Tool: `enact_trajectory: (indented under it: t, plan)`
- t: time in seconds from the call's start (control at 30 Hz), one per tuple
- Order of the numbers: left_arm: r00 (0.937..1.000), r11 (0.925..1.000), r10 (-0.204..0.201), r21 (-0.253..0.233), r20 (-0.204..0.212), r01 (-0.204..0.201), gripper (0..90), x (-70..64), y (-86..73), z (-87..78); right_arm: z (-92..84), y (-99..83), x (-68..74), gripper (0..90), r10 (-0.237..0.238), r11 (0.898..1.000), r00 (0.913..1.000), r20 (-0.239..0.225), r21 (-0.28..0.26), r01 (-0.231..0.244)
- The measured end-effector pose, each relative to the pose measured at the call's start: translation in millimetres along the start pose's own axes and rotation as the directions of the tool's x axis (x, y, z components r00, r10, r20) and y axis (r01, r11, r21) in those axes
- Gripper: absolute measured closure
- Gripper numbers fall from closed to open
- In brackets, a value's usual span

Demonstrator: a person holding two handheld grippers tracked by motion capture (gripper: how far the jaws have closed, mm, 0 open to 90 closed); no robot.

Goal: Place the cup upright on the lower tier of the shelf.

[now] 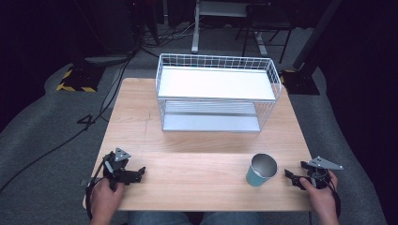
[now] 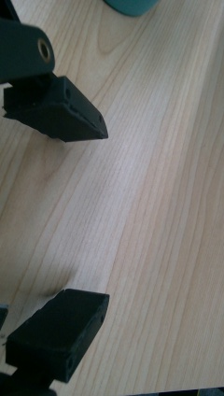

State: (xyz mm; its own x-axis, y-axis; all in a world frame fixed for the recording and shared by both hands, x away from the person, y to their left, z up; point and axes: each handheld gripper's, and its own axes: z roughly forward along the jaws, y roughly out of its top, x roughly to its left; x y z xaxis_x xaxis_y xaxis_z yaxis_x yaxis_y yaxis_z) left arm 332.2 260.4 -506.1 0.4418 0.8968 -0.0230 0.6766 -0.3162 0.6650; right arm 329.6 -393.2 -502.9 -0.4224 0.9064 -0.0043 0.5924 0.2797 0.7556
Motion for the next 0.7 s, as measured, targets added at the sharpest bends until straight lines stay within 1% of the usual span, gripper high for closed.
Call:
enact_trajectory:
  t: [0.17, 0.23, 0.27, 0.37, 0.4, 0.63, 0.7]
  plan:
    - [1.0000, 1.0000, 0.000, 0.000, 0.000, 0.000, 0.0, 0.0, 0.1, 0.0, -9.4, -0.9, 5.9, 17.1, 0.008, 1.000, 0.9998, -0.021, -0.020, -0.009]
    - [1.0000, 1.0000, -0.001, 0.001, 0.001, 0.001, 0.0, 0.0, 0.1, 0.0, -12.1, -1.1, 7.1, 17.1, 0.004, 1.000, 0.9996, -0.027, -0.027, -0.005]
    - [1.0000, 1.0000, 0.001, 0.000, 0.003, -0.001, 0.0, 0.4, 0.8, 0.5, -18.0, -1.5, 10.5, 17.1, -0.002, 0.999, 0.9993, -0.038, -0.032, 0.001]
    - [1.0000, 1.0000, 0.005, 0.003, 0.004, -0.005, 0.0, 1.0, 1.3, 0.6, -22.5, -1.6, 13.7, 17.1, -0.008, 0.999, 0.9991, -0.041, -0.035, 0.007]
    - [1.0000, 1.0000, 0.006, 0.003, 0.005, -0.006, 0.0, 1.0, 1.3, 0.6, -28.0, -1.4, 17.7, 17.1, -0.019, 0.999, 0.9986, -0.049, -0.044, 0.017]
    - [1.0000, 1.0000, 0.006, 0.003, 0.004, -0.006, 0.0, 1.0, 1.3, 0.6, -41.5, -0.8, 29.1, 17.1, -0.034, 0.998, 0.9976, -0.061, -0.052, 0.031]
    - [1.0000, 1.0000, 0.006, 0.003, 0.005, -0.006, 0.0, 1.0, 1.3, 0.6, -44.1, -0.5, 32.6, 17.1, -0.037, 0.998, 0.9977, -0.057, -0.049, 0.034]
